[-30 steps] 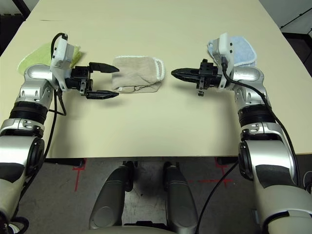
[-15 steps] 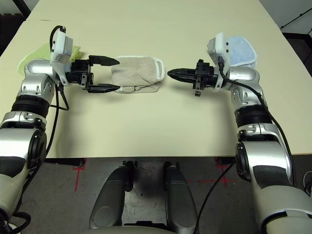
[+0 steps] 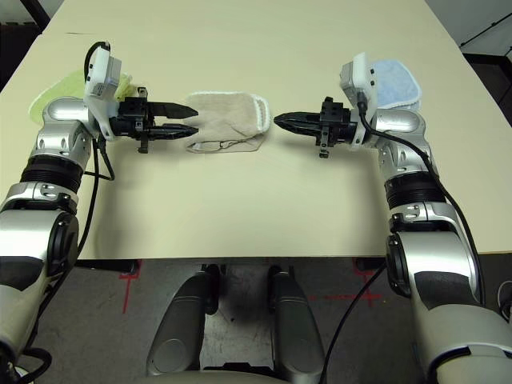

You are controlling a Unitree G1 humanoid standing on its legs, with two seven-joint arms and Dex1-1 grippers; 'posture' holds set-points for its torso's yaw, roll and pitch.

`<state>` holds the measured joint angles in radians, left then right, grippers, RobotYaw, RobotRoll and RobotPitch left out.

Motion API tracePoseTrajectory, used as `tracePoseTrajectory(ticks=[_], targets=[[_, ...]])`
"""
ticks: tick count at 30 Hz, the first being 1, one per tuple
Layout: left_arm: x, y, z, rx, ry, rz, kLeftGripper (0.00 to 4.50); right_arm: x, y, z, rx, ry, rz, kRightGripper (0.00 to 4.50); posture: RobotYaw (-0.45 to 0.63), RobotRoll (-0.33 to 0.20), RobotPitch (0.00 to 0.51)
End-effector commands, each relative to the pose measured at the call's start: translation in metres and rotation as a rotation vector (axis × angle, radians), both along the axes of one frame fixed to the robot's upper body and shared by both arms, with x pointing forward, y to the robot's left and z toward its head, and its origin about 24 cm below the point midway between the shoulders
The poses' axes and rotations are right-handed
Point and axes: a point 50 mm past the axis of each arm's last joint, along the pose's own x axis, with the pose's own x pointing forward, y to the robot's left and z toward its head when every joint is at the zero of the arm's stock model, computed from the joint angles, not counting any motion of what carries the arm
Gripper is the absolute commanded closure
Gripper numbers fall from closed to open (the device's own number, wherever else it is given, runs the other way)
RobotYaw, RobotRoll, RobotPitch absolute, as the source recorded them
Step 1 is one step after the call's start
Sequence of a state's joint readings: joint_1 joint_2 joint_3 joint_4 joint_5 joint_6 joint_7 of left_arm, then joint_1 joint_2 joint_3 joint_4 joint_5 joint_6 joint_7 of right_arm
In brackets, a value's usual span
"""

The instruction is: Fold the towel and set it aside.

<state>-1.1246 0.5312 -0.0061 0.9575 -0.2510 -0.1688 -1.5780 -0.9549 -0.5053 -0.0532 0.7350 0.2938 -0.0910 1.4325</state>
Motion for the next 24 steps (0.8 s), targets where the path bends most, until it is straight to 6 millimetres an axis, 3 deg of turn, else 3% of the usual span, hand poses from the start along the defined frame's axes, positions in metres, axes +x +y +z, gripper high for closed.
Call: tracePoseTrajectory(ticks=[1,8,15,24], targets=[[0.001,-0.001,0.000,-0.006,0.003,0.016,4.49,0.000,0.005,0.001,0.004,-0.007,0.013,4.50,0.02,0.000,0.238],[0.016,-0.011,-0.002,-0.037,0.007,0.154,4.49,0.017,0.038,0.009,0.134,0.018,-0.013,4.50,0.03,0.000,0.239],[0.024,-0.025,-0.021,0.049,0.048,0.224,4.49,0.028,0.073,-0.020,0.079,0.117,-0.050,4.50,0.05,0.000,0.242],[0.022,-0.016,-0.050,0.165,0.123,0.279,4.49,0.035,0.075,-0.053,-0.073,0.225,-0.205,4.50,0.06,0.000,0.249]])
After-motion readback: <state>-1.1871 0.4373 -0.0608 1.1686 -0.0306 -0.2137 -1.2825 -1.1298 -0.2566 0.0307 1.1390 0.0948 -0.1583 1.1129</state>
